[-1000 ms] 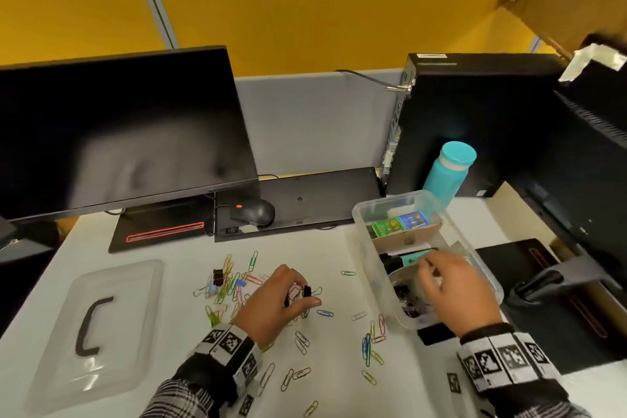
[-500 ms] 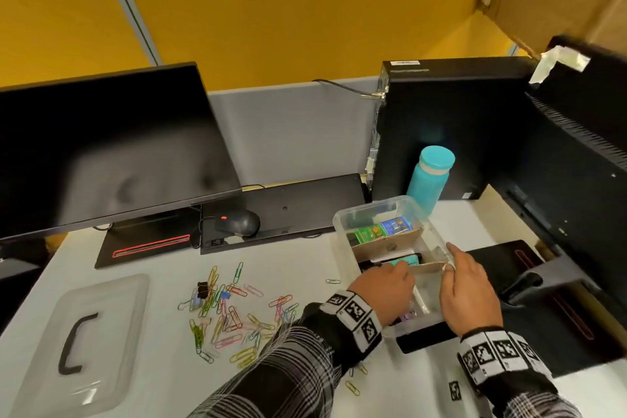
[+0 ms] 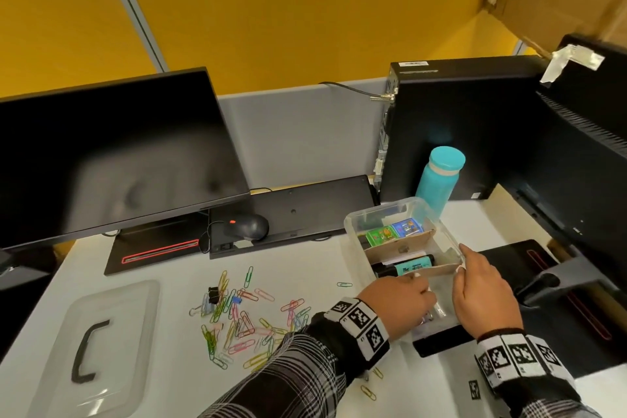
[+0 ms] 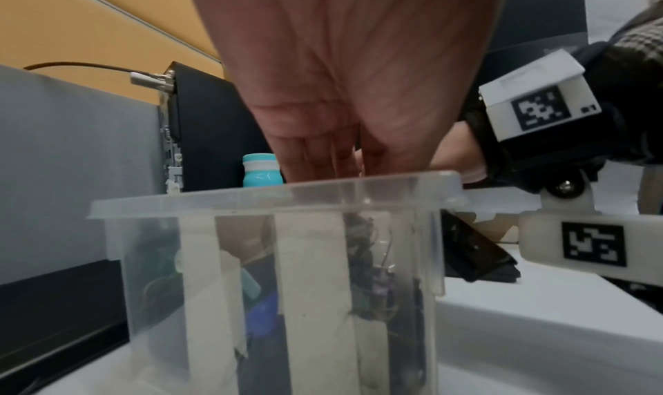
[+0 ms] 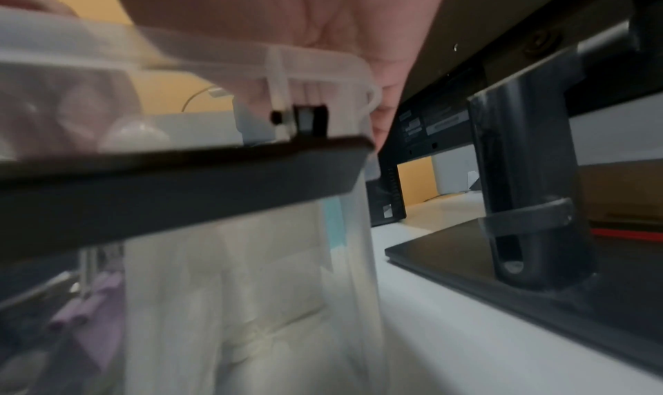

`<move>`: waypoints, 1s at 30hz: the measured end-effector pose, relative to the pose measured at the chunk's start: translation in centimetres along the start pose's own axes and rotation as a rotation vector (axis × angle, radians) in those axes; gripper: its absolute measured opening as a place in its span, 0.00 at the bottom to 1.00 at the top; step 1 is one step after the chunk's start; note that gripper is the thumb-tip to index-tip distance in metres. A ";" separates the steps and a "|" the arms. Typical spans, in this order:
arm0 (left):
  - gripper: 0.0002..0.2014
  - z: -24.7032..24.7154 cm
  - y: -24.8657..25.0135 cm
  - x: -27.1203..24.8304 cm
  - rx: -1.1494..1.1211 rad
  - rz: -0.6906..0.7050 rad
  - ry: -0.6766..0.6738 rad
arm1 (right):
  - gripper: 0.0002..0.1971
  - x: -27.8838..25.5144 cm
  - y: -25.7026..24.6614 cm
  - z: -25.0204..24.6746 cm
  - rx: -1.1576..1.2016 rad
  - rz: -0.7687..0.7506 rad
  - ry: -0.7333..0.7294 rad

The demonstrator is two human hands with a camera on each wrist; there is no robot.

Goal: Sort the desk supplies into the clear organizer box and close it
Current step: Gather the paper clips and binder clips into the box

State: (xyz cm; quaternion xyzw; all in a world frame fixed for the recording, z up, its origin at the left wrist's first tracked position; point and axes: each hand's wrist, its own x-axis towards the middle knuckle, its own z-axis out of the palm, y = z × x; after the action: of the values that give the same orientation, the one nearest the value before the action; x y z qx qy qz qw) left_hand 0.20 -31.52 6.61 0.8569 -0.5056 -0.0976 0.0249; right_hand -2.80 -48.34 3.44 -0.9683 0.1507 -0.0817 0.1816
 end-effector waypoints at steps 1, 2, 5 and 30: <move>0.15 -0.1 -0.2 -0.2 -0.030 0.018 0.049 | 0.23 0.0 -0.1 -0.1 -0.043 0.005 -0.008; 0.14 -0.2 -0.5 -0.7 -0.065 0.030 0.107 | 0.23 0.0 -0.3 -0.1 -0.089 0.014 -0.010; 0.13 -0.6 -1.9 -3.4 -0.154 0.019 0.316 | 0.23 0.0 -1.8 -0.5 -0.157 0.069 0.001; 0.34 11.4 -21.3 -27.3 -0.428 -0.844 0.094 | 0.17 -5.0 -29.0 18.4 -0.061 -0.726 -0.553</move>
State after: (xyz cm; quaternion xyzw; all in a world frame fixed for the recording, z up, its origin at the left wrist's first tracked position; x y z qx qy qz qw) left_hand 3.56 3.29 -3.66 0.9665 -0.0803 -0.1624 0.1818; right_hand 4.02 -14.96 -3.13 -0.9488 -0.2502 0.1262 0.1458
